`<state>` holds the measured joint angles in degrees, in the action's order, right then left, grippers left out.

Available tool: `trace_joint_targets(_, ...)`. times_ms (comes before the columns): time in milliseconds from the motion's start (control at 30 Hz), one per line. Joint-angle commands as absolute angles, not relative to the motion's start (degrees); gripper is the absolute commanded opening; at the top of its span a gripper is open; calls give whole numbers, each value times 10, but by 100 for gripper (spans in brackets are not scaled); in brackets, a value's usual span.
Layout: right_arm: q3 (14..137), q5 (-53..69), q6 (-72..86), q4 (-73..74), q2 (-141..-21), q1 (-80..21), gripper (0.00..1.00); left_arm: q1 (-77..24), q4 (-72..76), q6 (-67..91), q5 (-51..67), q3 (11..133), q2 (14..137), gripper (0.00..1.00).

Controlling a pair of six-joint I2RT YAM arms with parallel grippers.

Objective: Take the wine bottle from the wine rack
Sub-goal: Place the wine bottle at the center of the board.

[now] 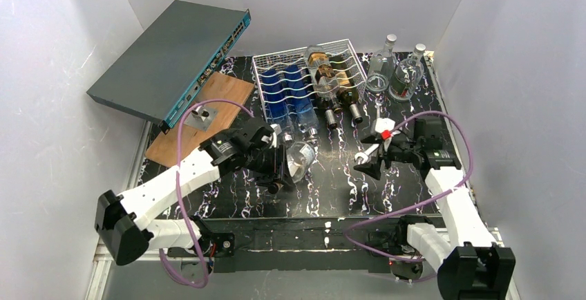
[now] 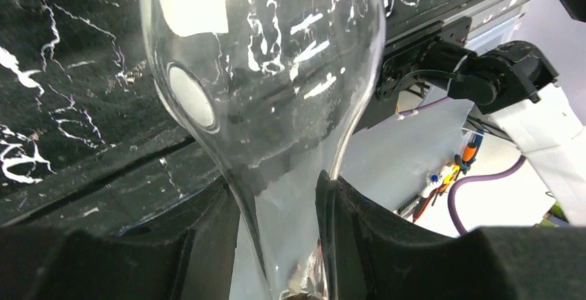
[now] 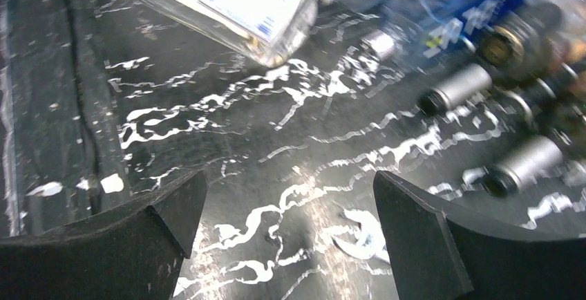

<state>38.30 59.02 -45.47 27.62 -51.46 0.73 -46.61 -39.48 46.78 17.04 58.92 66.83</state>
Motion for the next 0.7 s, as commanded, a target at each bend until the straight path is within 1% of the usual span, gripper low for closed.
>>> trace_joint_targets(0, 438, 571, -553, 356, -548, -77, 100, -475, -373, 481, 205, 668, 684, 0)
trace_joint_targets(133, 439, 531, -545, 332, -560, -152, 100, -478, -403, 502, 211, 691, 711, 0)
trace_joint_targets(367, 435, 529, -606, 310, -590, -220, 100, -479, -426, 526, 243, 728, 763, 0)
trace_joint_targets(500, 433, 512, -609, 255, -614, -271, 100, -480, -440, 536, 264, 748, 786, 0)
trace_joint_targets(667, 436, 469, -570, 173, -646, -322, 100, -482, -451, 548, 295, 753, 806, 0)
